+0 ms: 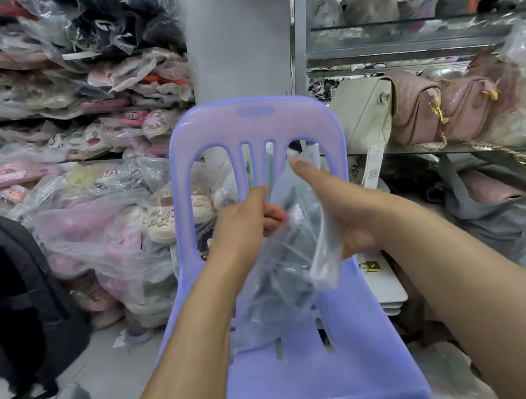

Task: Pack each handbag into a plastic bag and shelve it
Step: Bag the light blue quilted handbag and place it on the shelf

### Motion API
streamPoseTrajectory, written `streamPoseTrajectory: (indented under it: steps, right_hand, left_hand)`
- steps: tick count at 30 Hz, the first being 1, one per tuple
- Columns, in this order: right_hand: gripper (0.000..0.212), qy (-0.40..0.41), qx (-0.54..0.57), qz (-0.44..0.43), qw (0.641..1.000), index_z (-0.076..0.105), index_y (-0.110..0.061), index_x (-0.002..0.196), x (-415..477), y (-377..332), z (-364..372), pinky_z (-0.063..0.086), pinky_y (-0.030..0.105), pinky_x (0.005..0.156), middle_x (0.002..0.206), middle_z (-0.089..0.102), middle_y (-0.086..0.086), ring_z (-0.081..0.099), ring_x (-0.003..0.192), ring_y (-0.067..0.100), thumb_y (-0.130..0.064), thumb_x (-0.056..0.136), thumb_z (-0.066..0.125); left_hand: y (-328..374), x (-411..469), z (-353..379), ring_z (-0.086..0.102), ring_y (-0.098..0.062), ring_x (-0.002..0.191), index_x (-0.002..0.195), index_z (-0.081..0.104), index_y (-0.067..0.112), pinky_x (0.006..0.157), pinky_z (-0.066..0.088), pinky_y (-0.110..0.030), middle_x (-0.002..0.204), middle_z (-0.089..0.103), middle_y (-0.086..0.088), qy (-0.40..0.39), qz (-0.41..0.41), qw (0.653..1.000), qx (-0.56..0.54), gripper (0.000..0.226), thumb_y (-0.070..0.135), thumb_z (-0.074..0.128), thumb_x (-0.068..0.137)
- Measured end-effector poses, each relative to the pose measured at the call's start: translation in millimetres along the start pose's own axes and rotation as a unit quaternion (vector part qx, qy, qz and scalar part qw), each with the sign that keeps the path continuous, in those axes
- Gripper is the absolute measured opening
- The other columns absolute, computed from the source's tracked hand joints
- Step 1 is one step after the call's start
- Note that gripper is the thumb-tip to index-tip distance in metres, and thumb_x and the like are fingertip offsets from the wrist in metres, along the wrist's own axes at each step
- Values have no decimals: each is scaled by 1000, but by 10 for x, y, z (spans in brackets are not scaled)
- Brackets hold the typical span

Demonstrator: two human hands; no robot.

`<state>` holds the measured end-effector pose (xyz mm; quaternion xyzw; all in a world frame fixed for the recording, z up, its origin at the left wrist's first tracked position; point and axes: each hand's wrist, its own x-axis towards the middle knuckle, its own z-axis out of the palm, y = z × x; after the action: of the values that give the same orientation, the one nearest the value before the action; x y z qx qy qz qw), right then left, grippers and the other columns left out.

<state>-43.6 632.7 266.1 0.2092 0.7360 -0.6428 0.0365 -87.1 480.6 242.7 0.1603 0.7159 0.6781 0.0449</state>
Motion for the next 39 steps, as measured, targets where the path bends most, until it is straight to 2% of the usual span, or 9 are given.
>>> streamPoseTrajectory:
  steps: [5, 11, 15, 17, 21, 25, 27, 33, 39]
  right_hand:
    - [70, 63, -159, 17, 985, 70, -22, 115, 3, 127, -157, 59, 53, 91, 99, 80, 7, 78, 91, 28, -70, 65, 78]
    - [40, 189, -49, -42, 980, 67, -11, 111, 100, 367, -265, 63, 46, 81, 100, 76, 12, 75, 87, 31, -32, 78, 76]
    - [45, 191, 3, -73, 979, 66, -12, 105, 105, 375, -352, 60, 54, 91, 103, 76, 13, 75, 93, 34, -34, 68, 78]
    - [46, 201, 12, -108, 974, 68, -12, 103, 107, 348, -387, 61, 53, 90, 102, 77, 11, 75, 92, 31, -37, 65, 78]
    - [47, 182, 64, -197, 961, 71, -10, 108, 91, 312, -445, 60, 52, 91, 104, 77, 14, 75, 96, 35, -36, 70, 78]
    - [51, 122, 169, -284, 936, 66, -13, 121, 79, 326, -473, 60, 51, 93, 108, 78, 11, 75, 101, 31, -24, 73, 78]
    - [57, 82, 195, -297, 931, 63, -9, 127, 51, 321, -482, 58, 53, 94, 112, 76, 15, 74, 104, 35, -18, 73, 77]
    - [51, 20, 63, -286, 956, 68, -13, 126, -197, 286, -733, 60, 42, 90, 118, 76, 9, 73, 110, 29, -18, 77, 81]
    - [47, 103, 92, -339, 930, 68, -21, 125, -304, 393, -956, 59, 45, 92, 119, 76, 2, 73, 110, 23, -20, 81, 81]
  left_hand:
    - [-135, -110, 174, 60, -16, 72, 79, 75, 11, 68, 45, -25, 70, 74, 0, -103, -46, 991, -65, 36, 29, 51, 99]
    - [-338, 108, 102, 52, -23, 63, 92, 59, 13, 63, 43, -35, 86, 67, -9, 164, -67, 972, -155, 22, 26, 42, 97]
    - [-555, 158, 108, 41, -25, 67, 79, 44, 16, 68, 36, -37, 76, 49, -6, 159, -110, 980, -54, 19, 34, 47, 83]
    - [-575, 105, 175, 49, -27, 69, 88, 42, 17, 67, 39, -35, 79, 51, -2, 168, -111, 979, -27, 29, 44, 52, 89]
    - [-526, 13, 311, 42, -34, 117, 116, 29, 22, 93, 42, -45, 127, 38, -7, 270, -134, 954, 1, 72, 71, 65, 77]
    - [-353, 40, 314, 55, -39, 121, 147, 23, 25, 90, 55, -55, 141, 46, -7, 167, -207, 947, -182, 140, 89, 76, 34]
    - [-291, 105, 286, 68, -29, 106, 143, 38, 28, 70, 62, -47, 129, 62, 2, 117, -180, 940, -264, 134, 80, 85, 29]
    - [-169, 150, 435, 56, -11, 123, 148, 34, 36, 100, 52, -36, 140, 50, 19, 178, 6, 959, -219, 126, 76, 87, 41]
    - [16, 273, 446, 59, 13, 97, 140, 38, 28, 86, 48, -11, 127, 59, 10, 146, 91, 975, -142, 77, 66, 70, 81]
